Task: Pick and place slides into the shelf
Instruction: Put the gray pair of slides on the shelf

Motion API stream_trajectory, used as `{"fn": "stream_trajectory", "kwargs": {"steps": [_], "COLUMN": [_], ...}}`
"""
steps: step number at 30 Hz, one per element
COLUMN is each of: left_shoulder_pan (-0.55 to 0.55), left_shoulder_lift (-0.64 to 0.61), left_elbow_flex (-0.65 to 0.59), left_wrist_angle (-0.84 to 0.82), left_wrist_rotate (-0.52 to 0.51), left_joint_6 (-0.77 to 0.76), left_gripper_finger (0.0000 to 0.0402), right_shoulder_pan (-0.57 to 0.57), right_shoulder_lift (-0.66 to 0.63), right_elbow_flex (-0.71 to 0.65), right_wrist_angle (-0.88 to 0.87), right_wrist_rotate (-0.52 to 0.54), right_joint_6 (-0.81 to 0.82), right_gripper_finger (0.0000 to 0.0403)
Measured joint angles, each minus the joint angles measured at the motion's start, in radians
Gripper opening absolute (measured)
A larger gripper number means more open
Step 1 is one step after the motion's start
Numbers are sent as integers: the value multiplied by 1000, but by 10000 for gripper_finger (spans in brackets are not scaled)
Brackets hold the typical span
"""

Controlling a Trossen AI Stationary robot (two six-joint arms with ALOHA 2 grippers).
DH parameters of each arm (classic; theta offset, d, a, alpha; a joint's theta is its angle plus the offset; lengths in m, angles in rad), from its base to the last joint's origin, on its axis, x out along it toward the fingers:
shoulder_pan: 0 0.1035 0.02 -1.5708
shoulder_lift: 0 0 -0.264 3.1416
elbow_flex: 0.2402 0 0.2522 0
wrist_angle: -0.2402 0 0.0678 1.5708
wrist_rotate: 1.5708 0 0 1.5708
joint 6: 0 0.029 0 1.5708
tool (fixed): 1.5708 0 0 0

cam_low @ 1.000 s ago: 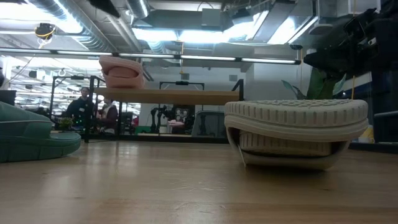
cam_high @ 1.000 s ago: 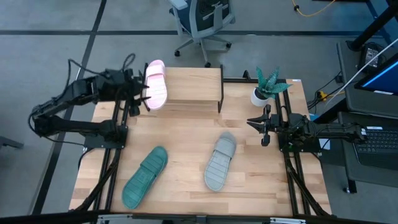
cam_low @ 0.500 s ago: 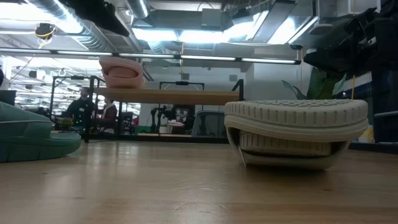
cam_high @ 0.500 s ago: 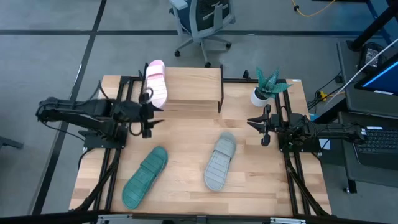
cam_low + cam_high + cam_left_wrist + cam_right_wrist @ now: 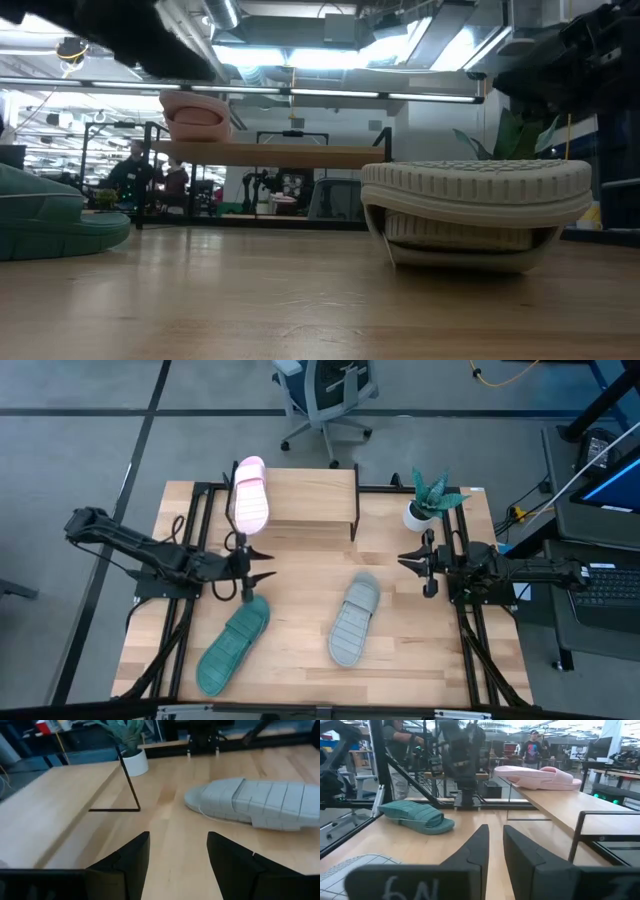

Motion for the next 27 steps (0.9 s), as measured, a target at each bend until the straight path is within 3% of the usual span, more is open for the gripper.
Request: {"fn": "stream_trajectory", "kwargs": {"steps": [6, 19, 24, 27], "left_shoulder_pan": [-7, 44, 141, 225], "left_shoulder_lift": [30, 59, 59, 59], "left_elbow_flex": [-122, -150, -150, -187], "left_wrist_angle": [259, 333, 386, 475], "left_wrist_rotate": [39, 179, 418, 479], "left_joint_6": [31, 144, 218, 224], "left_gripper_finger": [190, 190, 190, 190], "right_shoulder_pan": [0, 1, 2, 2], "right_shoulder_lift": [40, 307, 486, 584], "right_elbow_flex": [0, 60, 110, 140], "right_wrist_angle": [57, 242, 288, 358], "right_wrist_rotate": [-101, -212, -213, -270], "right_joint_6": [-6, -4, -1, -25], "right_gripper_finger": [58, 58, 58, 58]}}
